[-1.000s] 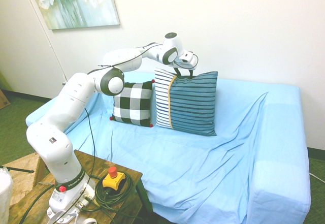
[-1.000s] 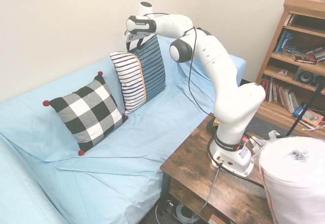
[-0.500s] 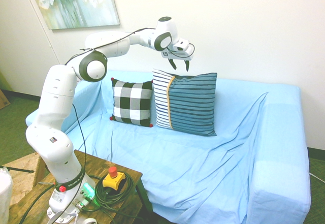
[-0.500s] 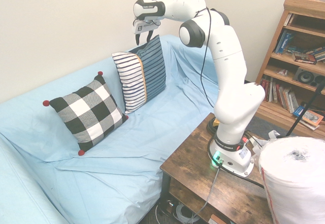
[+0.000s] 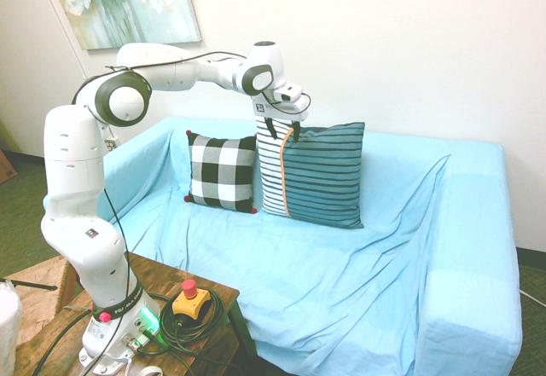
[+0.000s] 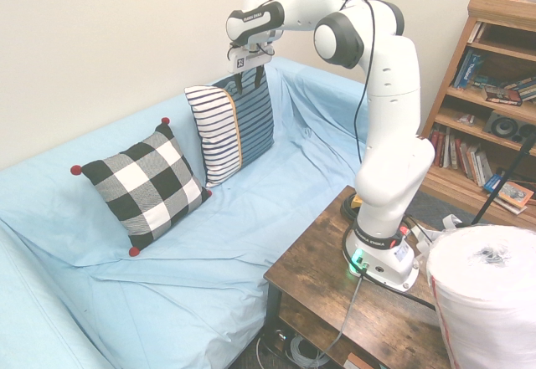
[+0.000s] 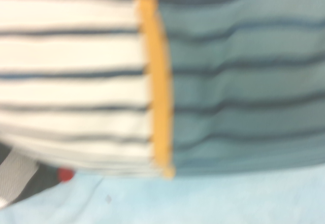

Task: Lift the pillow

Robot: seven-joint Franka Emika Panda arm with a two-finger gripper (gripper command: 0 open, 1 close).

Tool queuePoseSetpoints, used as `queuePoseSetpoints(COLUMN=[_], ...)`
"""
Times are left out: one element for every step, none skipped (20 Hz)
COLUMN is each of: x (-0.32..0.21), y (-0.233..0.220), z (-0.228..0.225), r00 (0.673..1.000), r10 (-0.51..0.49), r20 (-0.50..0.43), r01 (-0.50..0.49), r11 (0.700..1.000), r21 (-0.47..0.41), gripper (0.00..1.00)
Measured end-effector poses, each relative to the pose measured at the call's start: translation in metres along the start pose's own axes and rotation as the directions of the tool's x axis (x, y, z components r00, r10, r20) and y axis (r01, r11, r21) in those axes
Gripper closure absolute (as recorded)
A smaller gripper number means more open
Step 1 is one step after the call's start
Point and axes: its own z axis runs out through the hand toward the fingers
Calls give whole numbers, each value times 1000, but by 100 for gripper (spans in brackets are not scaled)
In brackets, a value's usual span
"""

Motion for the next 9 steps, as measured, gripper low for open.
queuePoseSetpoints(x=[-16, -33, -50, -69, -88, -109, -128, -148, -166], y=[-4, -7, -12, -16, -20, -23, -25, -25, -23], z=[-1, -1, 0, 0, 0, 0, 2, 3, 4], r00=[1000, 1000, 1000, 1000, 1000, 1000, 1000, 1000, 1000], r10=[-1, -5, -9, -13, -16, -17, -13, -8, -2], r20=[3, 6, 6, 3, -1, -3, -6, -6, -3], r01=[1, 5, 9, 13, 16, 17, 13, 8, 1], r11=[1000, 1000, 1000, 1000, 999, 999, 999, 999, 999], r21=[-6, -11, -14, -22, -29, -36, -39, -42, -49], gripper=[0, 0, 0, 0, 0, 0, 0, 0, 0])
